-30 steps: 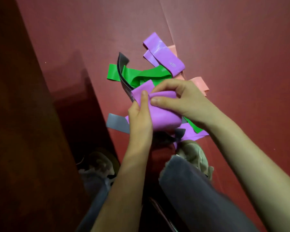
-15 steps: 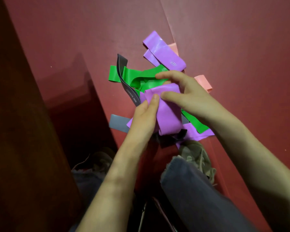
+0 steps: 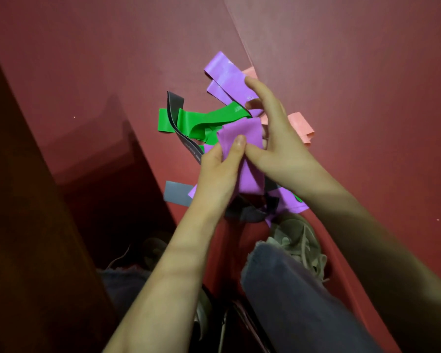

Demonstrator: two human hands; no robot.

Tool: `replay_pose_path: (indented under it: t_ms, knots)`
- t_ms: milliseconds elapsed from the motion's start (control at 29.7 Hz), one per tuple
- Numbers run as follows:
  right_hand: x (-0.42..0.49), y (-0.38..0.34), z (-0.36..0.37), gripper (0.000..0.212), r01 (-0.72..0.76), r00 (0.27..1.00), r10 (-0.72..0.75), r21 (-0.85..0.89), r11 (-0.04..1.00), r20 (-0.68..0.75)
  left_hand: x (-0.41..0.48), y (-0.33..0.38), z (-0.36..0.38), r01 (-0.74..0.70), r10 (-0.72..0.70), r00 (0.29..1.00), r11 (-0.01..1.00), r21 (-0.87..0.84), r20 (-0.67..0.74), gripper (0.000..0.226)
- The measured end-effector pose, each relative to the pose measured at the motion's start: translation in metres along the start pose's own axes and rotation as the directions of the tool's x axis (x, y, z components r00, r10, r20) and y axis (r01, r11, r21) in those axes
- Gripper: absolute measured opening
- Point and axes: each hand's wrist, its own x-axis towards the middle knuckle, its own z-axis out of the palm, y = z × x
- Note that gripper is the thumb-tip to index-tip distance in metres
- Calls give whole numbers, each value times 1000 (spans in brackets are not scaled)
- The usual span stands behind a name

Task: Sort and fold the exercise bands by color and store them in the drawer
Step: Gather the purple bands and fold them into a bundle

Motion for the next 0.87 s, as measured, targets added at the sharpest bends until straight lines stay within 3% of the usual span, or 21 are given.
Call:
replay_pose_path:
  t_ms: [135,235,269,336,404,471,572,639,706,774,874]
  knots:
    - [-9,5,9,64,-36,985,72,226,974,-156,3,10,1,18,-31,994,993,-120,-108,22]
    - [-21,23,14,44,-131,978,173,308,942,-113,8,18,-6,-30,2,987,984,-178,-161,20]
    - [-25,29,16,38,-172,979,196,279,945,-60,9,21,-9,-46,21,987,986,-162,-158,23]
    - [-28,38,21,21,-183,983,183,50,982,-4,9,24,-12,-58,36,989,986,-154,-143,24]
    - [-30,41,25,34,-140,990,140,-127,982,-9,8,26,-14,-42,18,989,986,-162,-146,23]
    - [-30,38,24,38,-108,994,106,-124,986,-22,9,27,-18,-44,21,989,987,-157,-149,26]
    - [-32,29,23,24,-177,984,176,59,982,32,13,27,-21,-79,50,980,986,-147,-194,26]
    - [-32,27,23,30,-260,966,247,275,926,80,17,28,-17,-89,45,970,980,-177,-240,24]
    - [-30,30,24,34,-300,954,286,324,897,92,22,29,-8,-93,41,966,976,-195,-255,24]
    - [-26,36,20,25,-317,948,303,230,920,94,28,26,3,-100,48,969,974,-203,-243,22]
    - [-16,45,4,11,-272,947,301,-216,938,115,32,15,12,-110,80,975,984,-139,-209,23]
